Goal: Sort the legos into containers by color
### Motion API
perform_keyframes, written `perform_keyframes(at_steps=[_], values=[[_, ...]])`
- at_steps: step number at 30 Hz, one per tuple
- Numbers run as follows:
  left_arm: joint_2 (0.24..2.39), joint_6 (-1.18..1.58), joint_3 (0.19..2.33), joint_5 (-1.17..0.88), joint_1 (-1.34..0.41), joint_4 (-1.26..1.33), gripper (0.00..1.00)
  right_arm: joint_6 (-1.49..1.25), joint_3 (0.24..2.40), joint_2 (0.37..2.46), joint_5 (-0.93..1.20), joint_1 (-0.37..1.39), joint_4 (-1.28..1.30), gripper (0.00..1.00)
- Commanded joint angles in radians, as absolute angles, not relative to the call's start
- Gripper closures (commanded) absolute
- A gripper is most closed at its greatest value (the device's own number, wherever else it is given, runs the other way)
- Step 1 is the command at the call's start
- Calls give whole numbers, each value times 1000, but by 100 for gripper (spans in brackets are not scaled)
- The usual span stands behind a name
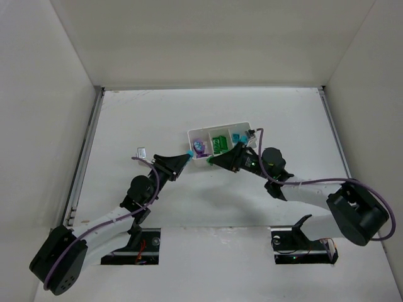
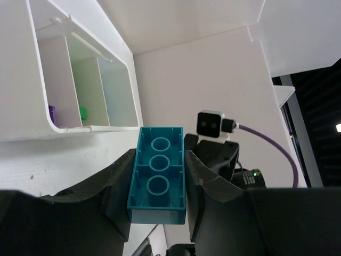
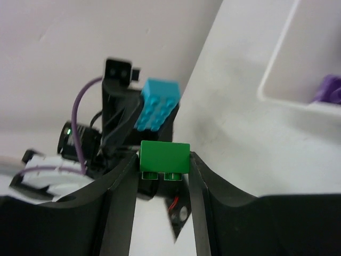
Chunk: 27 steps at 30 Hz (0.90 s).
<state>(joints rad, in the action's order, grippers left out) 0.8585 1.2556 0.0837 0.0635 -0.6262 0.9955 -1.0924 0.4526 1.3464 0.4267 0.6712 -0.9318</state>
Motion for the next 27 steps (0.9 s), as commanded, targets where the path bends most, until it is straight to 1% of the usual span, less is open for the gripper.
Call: perform_keyframes(at_steps=[1,6,8,11,16,17,21,22,27], values=[[861,1226,114,43,-622,1042,71,-955,529,1272,320,614,-758,58],[859,1201,100,55,-630,1042,71,-706,684,1264,-14,599,-393,56],[865,1193,104,54,-633,1042,71,-625,745,1310,-122,605,-315,56],[882,1178,113,58,-637,1042,71,-578,802,1367,-210,630,-262,55],[902,1155,124,66,-653,1042,71,-563,865,1453,-242,637,-250,48],[902,1155,124,71,-656,1042,71,-563,873,1462,-239,637,-249,46],[897,1138,126,77,-663,1042,71,-564,882,1465,-236,642,-249,28],[897,1138,126,81,-663,1040,71,-571,873,1450,-239,645,-249,25],[926,1108,169,81,-665,1019,72,-592,755,1292,-255,663,-307,24]])
